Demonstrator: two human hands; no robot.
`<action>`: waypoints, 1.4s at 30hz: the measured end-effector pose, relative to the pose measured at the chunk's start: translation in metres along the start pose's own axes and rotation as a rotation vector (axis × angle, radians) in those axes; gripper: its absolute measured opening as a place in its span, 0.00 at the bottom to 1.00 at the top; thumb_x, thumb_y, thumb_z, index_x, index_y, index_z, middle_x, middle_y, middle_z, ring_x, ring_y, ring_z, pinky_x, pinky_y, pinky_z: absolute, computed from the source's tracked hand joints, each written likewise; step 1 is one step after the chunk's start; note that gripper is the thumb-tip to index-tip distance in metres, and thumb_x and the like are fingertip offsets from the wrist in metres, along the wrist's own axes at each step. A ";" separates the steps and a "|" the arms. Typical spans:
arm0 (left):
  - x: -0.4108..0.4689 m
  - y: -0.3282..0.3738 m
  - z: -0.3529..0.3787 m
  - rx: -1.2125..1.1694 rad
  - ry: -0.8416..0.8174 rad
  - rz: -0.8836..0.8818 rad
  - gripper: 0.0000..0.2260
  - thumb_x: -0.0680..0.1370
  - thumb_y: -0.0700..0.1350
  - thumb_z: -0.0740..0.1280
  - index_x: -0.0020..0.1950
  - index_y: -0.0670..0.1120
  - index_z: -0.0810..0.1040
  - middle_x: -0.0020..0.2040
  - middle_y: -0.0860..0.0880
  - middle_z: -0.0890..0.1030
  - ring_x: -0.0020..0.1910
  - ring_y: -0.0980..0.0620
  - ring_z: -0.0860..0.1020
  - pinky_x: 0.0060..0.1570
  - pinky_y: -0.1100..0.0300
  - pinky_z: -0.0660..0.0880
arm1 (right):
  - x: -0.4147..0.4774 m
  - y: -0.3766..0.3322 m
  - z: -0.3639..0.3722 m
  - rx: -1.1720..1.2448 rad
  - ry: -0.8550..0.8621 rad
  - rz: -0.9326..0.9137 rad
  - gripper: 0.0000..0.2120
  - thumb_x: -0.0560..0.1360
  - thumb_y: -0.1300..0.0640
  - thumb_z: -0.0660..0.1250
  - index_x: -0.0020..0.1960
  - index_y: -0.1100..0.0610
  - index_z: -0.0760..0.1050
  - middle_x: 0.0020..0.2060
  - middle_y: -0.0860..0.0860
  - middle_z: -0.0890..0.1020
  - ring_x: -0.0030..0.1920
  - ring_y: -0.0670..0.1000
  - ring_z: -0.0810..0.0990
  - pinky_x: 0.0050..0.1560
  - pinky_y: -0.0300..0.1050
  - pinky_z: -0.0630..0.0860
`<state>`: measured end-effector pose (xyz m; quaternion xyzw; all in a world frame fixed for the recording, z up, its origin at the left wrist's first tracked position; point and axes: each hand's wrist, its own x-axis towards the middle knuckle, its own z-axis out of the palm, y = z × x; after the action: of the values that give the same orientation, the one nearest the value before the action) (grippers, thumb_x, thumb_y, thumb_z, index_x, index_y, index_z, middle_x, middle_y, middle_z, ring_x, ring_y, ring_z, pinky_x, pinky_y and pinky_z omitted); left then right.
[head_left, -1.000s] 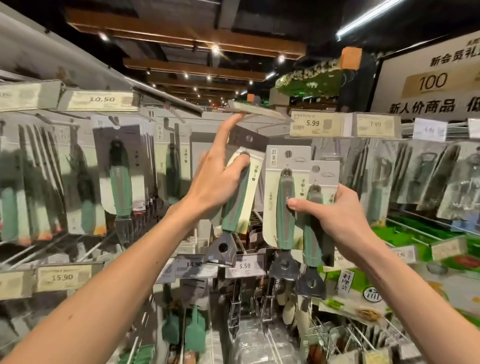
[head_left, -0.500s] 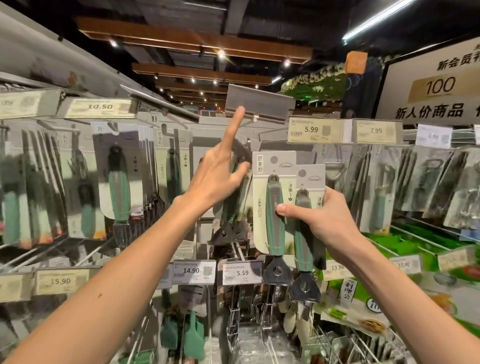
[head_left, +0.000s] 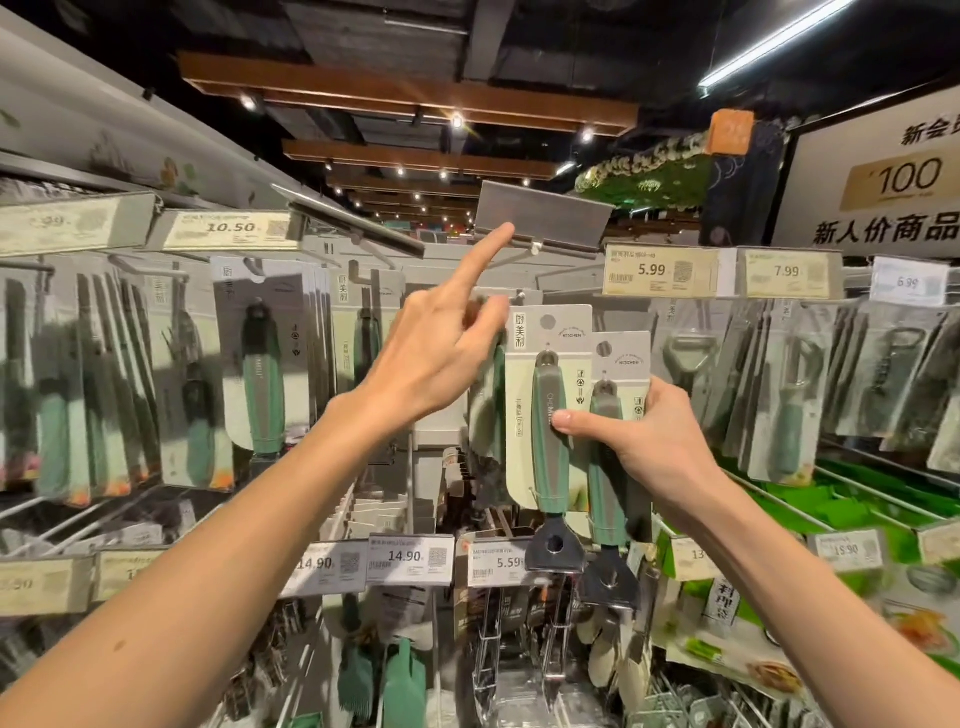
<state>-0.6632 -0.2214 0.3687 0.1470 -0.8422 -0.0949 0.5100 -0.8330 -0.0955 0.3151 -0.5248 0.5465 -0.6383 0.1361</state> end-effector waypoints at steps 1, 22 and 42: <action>-0.002 0.002 -0.001 -0.048 -0.029 -0.021 0.29 0.82 0.53 0.63 0.79 0.63 0.52 0.35 0.46 0.81 0.32 0.51 0.78 0.40 0.62 0.76 | 0.002 0.000 0.002 0.003 0.001 -0.004 0.19 0.63 0.61 0.80 0.53 0.57 0.81 0.44 0.48 0.87 0.44 0.45 0.86 0.39 0.34 0.79; 0.007 -0.024 0.024 0.019 0.062 0.053 0.44 0.77 0.37 0.71 0.76 0.64 0.45 0.36 0.54 0.74 0.31 0.56 0.78 0.42 0.60 0.81 | -0.001 0.011 -0.002 0.012 0.060 0.043 0.14 0.68 0.58 0.77 0.52 0.54 0.80 0.42 0.46 0.87 0.42 0.46 0.86 0.37 0.36 0.79; -0.072 -0.026 0.012 -0.124 -0.024 -0.193 0.18 0.80 0.45 0.69 0.70 0.56 0.75 0.43 0.56 0.83 0.38 0.59 0.81 0.43 0.66 0.79 | -0.019 0.019 0.038 0.019 -0.158 0.061 0.13 0.75 0.49 0.67 0.56 0.53 0.80 0.50 0.46 0.86 0.50 0.45 0.84 0.52 0.44 0.79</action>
<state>-0.6381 -0.2207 0.2952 0.1945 -0.8226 -0.1974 0.4964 -0.8020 -0.1097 0.2834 -0.5553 0.5438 -0.5956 0.2029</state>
